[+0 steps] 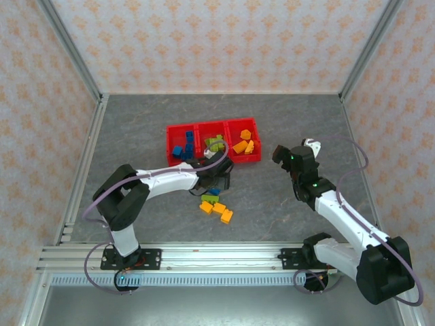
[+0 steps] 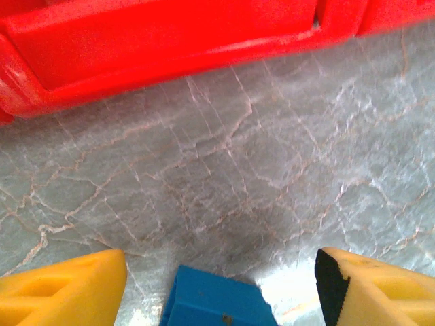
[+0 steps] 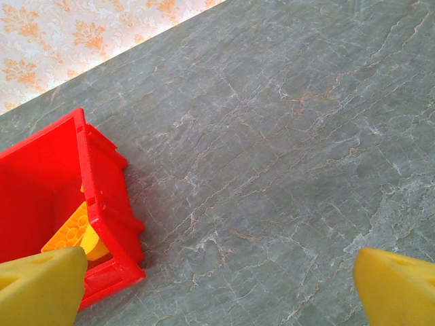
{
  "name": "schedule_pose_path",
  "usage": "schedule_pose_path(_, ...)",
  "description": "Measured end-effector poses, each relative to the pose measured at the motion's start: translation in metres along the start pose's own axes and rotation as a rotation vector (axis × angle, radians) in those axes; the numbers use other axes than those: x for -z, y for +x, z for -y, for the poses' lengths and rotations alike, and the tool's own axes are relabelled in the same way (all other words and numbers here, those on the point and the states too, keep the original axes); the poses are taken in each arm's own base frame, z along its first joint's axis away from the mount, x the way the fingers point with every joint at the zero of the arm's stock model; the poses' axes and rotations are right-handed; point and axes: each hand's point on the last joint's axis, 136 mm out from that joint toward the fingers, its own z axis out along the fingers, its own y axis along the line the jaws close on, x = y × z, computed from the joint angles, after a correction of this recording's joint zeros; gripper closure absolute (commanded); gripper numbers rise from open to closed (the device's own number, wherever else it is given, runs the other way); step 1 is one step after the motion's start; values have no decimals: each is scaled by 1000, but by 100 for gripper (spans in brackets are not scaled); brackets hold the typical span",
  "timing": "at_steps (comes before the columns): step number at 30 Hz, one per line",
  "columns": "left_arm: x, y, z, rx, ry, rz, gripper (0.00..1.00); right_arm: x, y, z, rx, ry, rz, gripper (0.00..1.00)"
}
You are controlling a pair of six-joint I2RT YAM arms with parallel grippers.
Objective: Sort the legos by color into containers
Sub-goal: Pick up the lego from the middle-left of the table.
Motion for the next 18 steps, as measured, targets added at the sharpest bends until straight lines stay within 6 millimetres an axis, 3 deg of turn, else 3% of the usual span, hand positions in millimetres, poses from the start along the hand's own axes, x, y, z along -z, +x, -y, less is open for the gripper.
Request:
schedule_pose_path(9,-7,15,-4,-119,-18,-73,22,0,0,0,0,0,0,0)
schedule_pose_path(12,-12,16,-3,-149,-29,-91,29,0,0,0,0,0,0,0)
schedule_pose_path(18,-21,17,0,-184,-42,-118,55,0,0,0,0,0,-1,0)
